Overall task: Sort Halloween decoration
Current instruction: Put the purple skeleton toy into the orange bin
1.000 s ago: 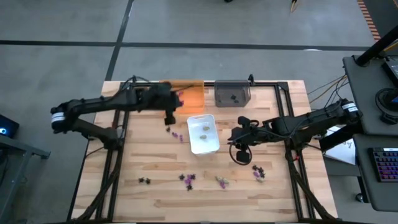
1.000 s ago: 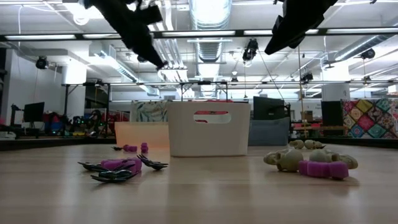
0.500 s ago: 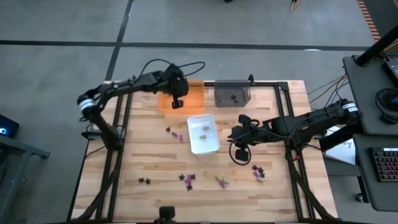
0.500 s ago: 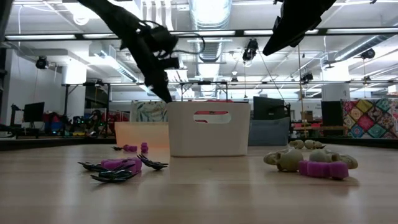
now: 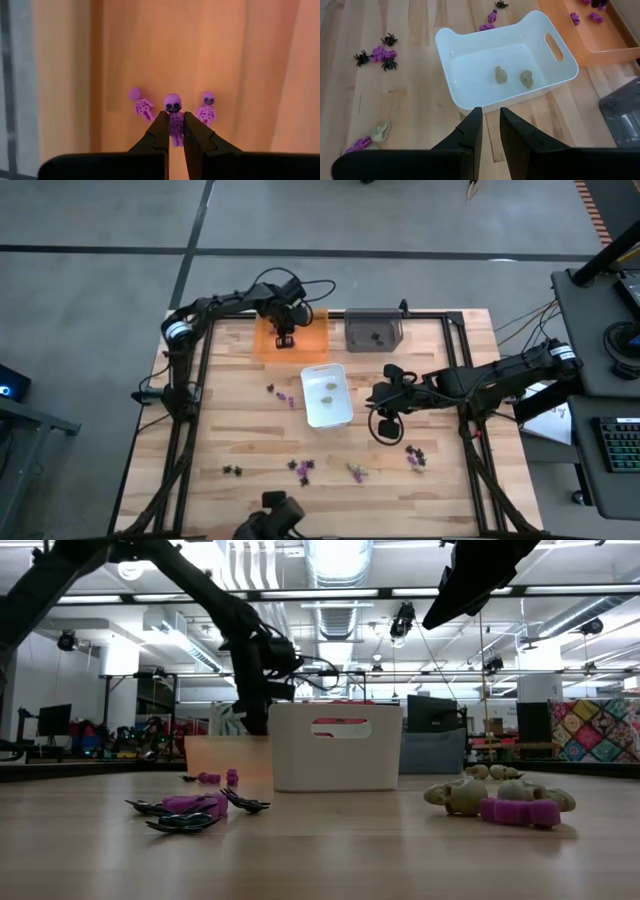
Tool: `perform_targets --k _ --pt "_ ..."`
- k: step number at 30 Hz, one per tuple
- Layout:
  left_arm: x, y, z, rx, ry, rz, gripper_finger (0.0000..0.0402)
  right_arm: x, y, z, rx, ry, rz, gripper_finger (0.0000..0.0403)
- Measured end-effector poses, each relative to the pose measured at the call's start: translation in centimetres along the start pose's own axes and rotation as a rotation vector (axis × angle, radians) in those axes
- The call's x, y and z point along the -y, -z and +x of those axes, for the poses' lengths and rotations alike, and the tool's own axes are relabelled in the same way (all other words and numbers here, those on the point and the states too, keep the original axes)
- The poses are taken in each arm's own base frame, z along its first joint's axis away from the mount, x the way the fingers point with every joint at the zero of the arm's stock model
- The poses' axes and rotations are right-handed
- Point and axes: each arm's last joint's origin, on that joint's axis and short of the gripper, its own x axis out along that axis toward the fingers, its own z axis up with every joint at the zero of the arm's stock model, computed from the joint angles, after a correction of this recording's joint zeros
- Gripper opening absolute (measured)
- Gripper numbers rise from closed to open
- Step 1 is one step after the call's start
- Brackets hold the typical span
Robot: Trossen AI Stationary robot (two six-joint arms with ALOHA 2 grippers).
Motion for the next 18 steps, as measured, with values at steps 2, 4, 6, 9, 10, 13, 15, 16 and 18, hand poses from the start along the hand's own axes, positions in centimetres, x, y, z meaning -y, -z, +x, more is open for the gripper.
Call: perform_targets --k 2,4,6,9,10,13,15,16,18 --pt "0.0 0.0 0.6 -0.010 0.013 0.010 0.0000 0.0 0.0 0.0 0.000 0.000 0.000 0.0059" --pt "0.1 0.0 1.0 -0.016 0.019 0.017 0.0000 0.0 0.0 0.0 0.000 0.000 0.000 0.0059" --pt "0.1 0.0 1.3 -0.021 0.022 0.018 0.0001 0.0 0.0 0.0 0.000 0.000 -0.001 0.0059" --pt "0.0 0.0 1.5 -0.015 0.017 -0.006 0.0014 0.0 0.0 0.0 0.000 0.002 0.000 0.0059" --pt "-0.1 -0.1 1.6 -0.013 0.015 -0.010 0.0021 0.1 0.0 0.0 0.001 0.003 0.001 0.0059" --pt "-0.1 -0.1 1.6 -0.003 0.007 -0.012 0.0050 0.1 0.0 0.0 0.003 0.012 0.001 0.0059" --pt "-0.1 -0.2 1.6 -0.002 0.007 -0.012 0.0071 0.1 0.0 0.0 0.006 0.026 0.004 0.0059" --pt "-0.1 -0.2 1.6 -0.002 0.007 -0.015 0.0082 0.1 0.0 0.0 0.006 0.026 0.010 0.0059" --pt "-0.1 -0.2 1.6 -0.002 0.007 -0.025 0.0102 0.1 0.0 0.0 0.006 0.027 0.012 0.0059"
